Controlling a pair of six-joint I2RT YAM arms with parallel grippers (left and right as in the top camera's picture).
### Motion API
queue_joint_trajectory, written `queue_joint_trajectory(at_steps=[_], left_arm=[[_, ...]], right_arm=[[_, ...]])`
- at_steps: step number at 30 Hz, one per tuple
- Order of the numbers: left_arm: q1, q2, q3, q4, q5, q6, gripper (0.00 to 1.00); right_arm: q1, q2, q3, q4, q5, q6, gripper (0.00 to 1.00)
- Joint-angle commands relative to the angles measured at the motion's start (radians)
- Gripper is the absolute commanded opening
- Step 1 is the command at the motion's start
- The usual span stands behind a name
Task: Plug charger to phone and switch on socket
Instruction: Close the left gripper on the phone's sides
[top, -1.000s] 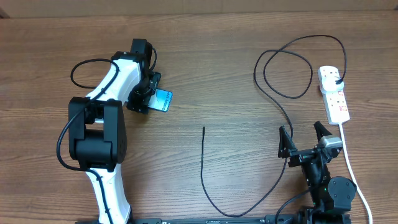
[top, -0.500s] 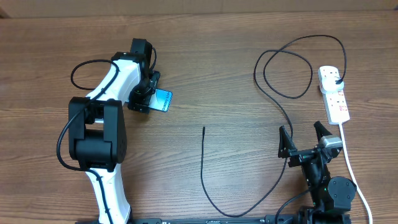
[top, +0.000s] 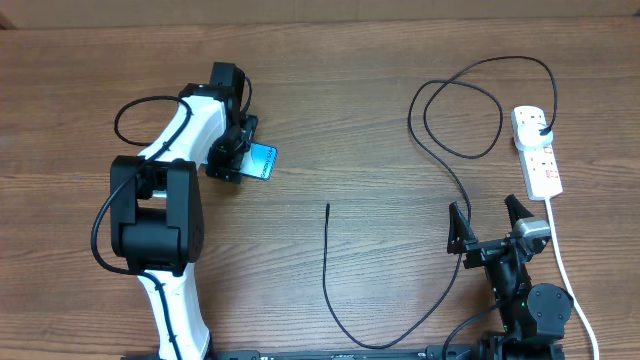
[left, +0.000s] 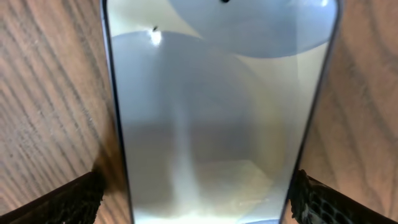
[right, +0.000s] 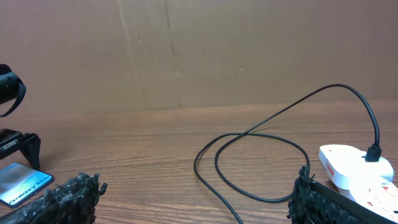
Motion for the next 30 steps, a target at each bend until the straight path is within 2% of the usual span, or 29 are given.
queue_joint_trajectory(at_steps=[1,13,30], left_arm=[[-0.01,0.014,-0.016,-0.016,0.027,0.008,1.0],[-0.01,0.014,-0.016,0.015,-0.018,0.005,1.0],[-0.01,0.014,-0.016,-0.027,-0.022,0.039,1.0]], right_arm=[[0.006,-0.01,-0.011,0.006,0.011,-0.004,1.0],[0.006,-0.01,-0.011,0.006,0.011,-0.004,1.0],[0.006,-0.01,-0.011,0.006,0.011,-0.004,1.0]])
